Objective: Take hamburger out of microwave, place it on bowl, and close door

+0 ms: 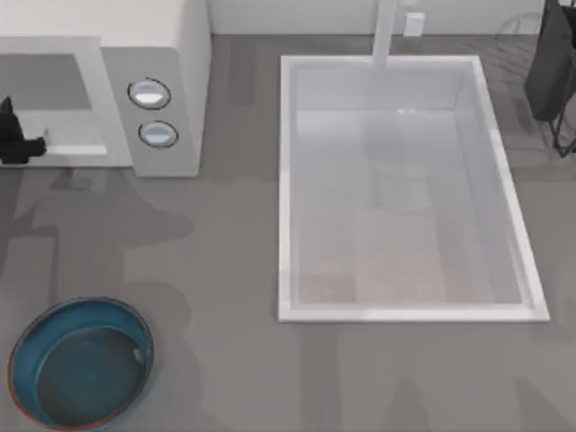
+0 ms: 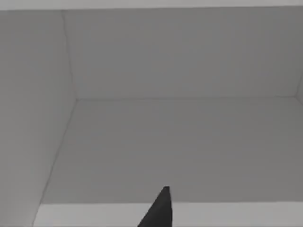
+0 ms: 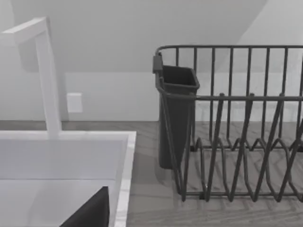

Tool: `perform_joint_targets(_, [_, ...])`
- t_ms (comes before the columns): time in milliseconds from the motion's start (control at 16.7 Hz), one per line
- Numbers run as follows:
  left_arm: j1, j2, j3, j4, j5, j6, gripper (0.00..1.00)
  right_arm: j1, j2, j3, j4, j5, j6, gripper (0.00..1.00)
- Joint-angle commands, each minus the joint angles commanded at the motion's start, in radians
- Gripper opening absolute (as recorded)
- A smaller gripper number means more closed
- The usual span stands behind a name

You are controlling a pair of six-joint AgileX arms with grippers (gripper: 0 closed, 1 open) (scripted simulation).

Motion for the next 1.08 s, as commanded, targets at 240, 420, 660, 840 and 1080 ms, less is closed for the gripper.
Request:
perform_joint_targets(240, [0.0, -0.096, 0.0, -0.1, -0.001, 0.001, 0.0, 0.0, 0.0, 0.0, 0.0, 0.0, 0.0, 1.0])
perform_joint_targets(420, [0.0, -0.1, 0.0, -0.103, -0.001, 0.001, 0.0, 0.0, 0.0, 0.0, 0.0, 0.0, 0.0, 1.0])
perform_joint_targets(660, [-0.009, -0.098, 0.01, -0.126, -0.01, -0.024, 0.0, 0.0, 0.0, 0.0, 0.0, 0.0, 0.0, 1.0])
perform_joint_targets(840, [-0.046, -0.103, 0.055, -0.237, -0.048, -0.141, 0.0, 0.0, 0.0, 0.0, 0.0, 0.0, 0.0, 1.0])
perform_joint_targets(1080, [-0.134, -0.109, 0.156, -0.497, -0.136, -0.414, 0.0, 0.0, 0.0, 0.0, 0.0, 0.0, 0.0, 1.0])
